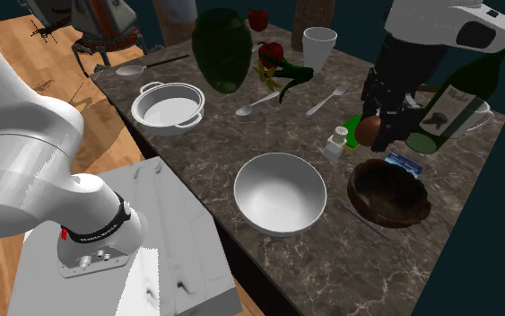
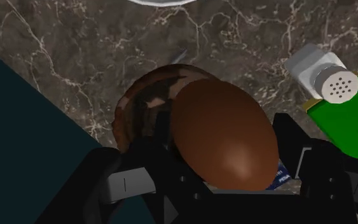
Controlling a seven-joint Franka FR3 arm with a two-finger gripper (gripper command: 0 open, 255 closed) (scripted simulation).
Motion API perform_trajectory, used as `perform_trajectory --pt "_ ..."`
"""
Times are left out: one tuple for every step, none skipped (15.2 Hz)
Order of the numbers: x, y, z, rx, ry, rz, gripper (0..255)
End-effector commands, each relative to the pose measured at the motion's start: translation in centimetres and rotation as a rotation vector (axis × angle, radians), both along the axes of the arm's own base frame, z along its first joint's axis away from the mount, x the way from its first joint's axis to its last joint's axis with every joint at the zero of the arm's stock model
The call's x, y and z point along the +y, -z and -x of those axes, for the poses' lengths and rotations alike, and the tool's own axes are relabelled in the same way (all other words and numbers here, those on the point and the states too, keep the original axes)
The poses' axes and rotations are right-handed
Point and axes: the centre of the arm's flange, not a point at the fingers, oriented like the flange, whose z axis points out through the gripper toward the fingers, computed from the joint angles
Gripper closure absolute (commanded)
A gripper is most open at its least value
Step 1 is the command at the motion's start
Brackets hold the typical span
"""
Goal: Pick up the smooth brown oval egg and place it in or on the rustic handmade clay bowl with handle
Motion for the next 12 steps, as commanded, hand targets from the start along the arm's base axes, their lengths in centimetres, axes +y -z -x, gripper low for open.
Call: perform_trajectory --pt "-2.0 0.0 -2.2 0.000 -0.001 0.001 255" --pt "-2.9 0.0 -3.1 0.000 -0.001 0.001 255" --pt "-3.9 0.0 -4.0 0.000 -0.001 0.001 255" --pt "-4.9 0.1 -5.0 0.000 -0.001 0.001 255" --pt "-4.9 0.6 -5.0 0.000 -0.001 0.001 255" --pt "-4.9 1.1 -5.0 0.000 -0.001 0.001 255" --pt "-4.9 1.6 -5.0 0.000 -0.001 0.001 255" --pt "-4.9 2.2 -5.0 0.000 -0.001 0.001 255" --pt "-4.9 2.7 -5.0 0.000 -0.001 0.001 255" --pt "-4.9 3.2 -5.0 0.000 -0.001 0.001 255" --pt "-4.9 3.7 -5.0 0.000 -0.001 0.001 255" --pt "-4.9 4.3 -5.0 0.000 -0.001 0.001 255"
